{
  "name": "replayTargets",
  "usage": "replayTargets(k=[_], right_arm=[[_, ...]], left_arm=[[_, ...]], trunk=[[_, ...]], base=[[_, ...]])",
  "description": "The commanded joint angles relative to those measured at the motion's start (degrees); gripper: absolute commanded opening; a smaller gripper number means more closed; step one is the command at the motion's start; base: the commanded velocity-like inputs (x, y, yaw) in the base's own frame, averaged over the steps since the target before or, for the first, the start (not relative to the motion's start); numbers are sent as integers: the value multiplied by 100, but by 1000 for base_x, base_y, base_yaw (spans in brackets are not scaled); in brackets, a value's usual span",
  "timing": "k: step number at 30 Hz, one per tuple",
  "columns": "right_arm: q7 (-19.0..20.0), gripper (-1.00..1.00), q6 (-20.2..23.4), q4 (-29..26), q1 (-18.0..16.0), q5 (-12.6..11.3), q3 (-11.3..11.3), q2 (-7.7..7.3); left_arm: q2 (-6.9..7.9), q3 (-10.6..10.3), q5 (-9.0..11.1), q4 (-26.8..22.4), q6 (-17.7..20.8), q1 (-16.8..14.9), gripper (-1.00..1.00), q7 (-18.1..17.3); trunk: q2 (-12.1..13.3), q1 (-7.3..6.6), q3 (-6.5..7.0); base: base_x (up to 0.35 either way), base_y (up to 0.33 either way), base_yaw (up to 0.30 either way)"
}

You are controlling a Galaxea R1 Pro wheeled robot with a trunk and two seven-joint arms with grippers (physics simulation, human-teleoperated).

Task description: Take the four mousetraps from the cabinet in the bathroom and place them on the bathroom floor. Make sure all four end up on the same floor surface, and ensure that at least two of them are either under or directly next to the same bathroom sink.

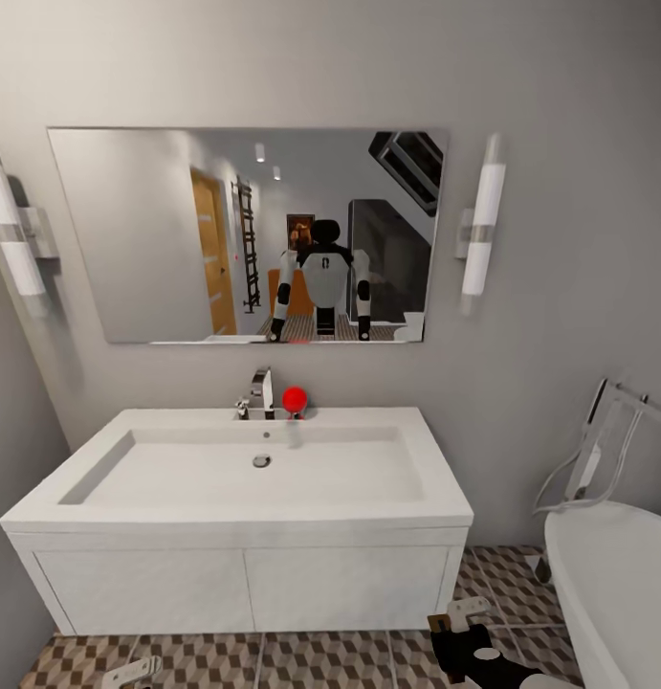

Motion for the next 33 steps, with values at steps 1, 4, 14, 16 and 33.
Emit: replayTargets(k=[1, 4, 14, 16, 33], right_arm=[[-16, -100, -43, 28, -12, 54, -46, -2], [-16, -100, -43, 28, -12, 54, -46, -2], [-16, -100, -43, 28, -12, 53, -47, -2], [-16, -100, -43, 28, -12, 54, -47, -2], [-16, -100, -43, 28, -12, 55, -47, -2]], left_arm=[[-3, -50, 40, 23, -30, -10, -100, -28], [-3, -50, 40, 23, -30, -10, -100, -25], [-3, -50, 40, 23, -30, -10, -100, -21], [-3, -50, 40, 23, -30, -10, -100, -20], [-3, -50, 47, 23, -62, -10, -100, -29]], trunk=[[-48, 24, -27], [-169, 90, -81], [-570, 309, -260], [-650, 353, -296], [-1011, 551, -458]], base=[[0, 0, 0], [0, 0, 0], [0, 0, 0], [0, 0, 0], [0, 0, 0]])
